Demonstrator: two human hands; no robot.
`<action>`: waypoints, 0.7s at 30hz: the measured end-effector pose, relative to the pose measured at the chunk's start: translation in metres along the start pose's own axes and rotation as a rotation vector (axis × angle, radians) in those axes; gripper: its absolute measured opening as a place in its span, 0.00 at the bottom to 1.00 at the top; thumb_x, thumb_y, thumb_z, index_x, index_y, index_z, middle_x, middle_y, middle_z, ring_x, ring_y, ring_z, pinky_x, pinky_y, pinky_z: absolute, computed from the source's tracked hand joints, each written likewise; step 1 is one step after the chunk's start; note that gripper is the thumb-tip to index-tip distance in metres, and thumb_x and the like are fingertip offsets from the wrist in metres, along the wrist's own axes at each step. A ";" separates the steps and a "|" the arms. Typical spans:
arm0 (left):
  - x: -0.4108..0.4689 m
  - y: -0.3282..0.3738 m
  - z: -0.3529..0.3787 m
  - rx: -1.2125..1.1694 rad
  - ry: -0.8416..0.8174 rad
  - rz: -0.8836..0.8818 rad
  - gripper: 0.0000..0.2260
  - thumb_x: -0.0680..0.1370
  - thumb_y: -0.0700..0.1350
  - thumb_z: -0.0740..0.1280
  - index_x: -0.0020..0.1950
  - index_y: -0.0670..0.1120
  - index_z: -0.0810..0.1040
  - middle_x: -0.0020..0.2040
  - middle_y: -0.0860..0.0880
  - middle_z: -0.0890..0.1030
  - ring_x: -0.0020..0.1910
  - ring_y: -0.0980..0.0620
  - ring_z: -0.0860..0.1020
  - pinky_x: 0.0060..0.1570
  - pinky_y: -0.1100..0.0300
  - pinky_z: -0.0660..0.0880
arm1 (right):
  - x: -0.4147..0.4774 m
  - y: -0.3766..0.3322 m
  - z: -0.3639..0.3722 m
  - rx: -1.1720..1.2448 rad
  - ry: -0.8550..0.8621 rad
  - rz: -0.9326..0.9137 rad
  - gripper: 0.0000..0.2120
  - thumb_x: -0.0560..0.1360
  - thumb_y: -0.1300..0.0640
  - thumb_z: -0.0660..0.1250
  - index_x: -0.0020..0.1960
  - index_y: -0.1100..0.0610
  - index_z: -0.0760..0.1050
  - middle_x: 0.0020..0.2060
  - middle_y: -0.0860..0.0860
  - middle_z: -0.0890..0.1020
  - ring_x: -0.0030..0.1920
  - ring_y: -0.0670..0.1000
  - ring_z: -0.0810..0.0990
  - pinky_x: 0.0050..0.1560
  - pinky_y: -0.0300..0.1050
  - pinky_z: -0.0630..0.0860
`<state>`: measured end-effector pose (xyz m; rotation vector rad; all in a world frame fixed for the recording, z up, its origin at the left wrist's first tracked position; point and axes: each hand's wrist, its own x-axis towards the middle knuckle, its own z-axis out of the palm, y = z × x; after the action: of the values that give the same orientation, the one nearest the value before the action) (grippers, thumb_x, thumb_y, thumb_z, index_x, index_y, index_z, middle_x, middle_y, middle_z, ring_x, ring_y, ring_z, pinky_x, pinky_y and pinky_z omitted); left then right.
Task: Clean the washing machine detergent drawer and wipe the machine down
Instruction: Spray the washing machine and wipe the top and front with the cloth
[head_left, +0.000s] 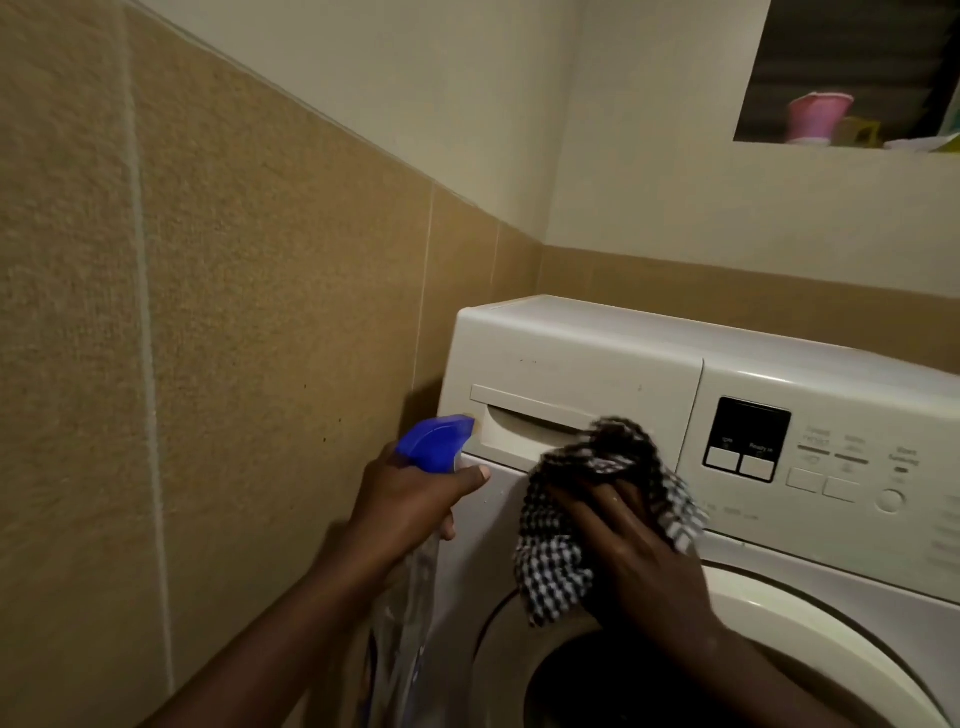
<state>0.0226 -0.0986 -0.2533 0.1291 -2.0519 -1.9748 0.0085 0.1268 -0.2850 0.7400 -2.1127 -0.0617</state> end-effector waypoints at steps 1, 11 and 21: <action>0.000 0.001 0.000 -0.003 -0.002 0.010 0.17 0.69 0.46 0.77 0.53 0.42 0.79 0.29 0.47 0.79 0.25 0.51 0.76 0.33 0.58 0.75 | 0.011 -0.005 0.005 0.000 -0.012 -0.027 0.26 0.69 0.48 0.61 0.66 0.53 0.75 0.65 0.51 0.76 0.57 0.57 0.79 0.44 0.49 0.78; 0.011 -0.003 -0.007 -0.032 0.029 0.077 0.15 0.70 0.46 0.77 0.53 0.43 0.81 0.25 0.46 0.78 0.25 0.48 0.74 0.33 0.58 0.75 | 0.042 -0.007 0.005 0.019 -0.126 -0.220 0.22 0.69 0.48 0.63 0.63 0.49 0.76 0.63 0.48 0.79 0.55 0.55 0.80 0.48 0.48 0.77; 0.015 -0.002 -0.003 -0.103 0.034 0.068 0.15 0.68 0.45 0.78 0.52 0.45 0.81 0.37 0.48 0.84 0.31 0.49 0.80 0.37 0.57 0.78 | 0.069 -0.025 -0.001 0.122 -0.022 -0.021 0.24 0.71 0.51 0.63 0.68 0.51 0.74 0.60 0.50 0.80 0.58 0.56 0.79 0.50 0.49 0.78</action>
<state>0.0086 -0.1061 -0.2532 0.0698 -1.9038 -2.0177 -0.0093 0.0699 -0.2425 0.8367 -2.1446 0.0481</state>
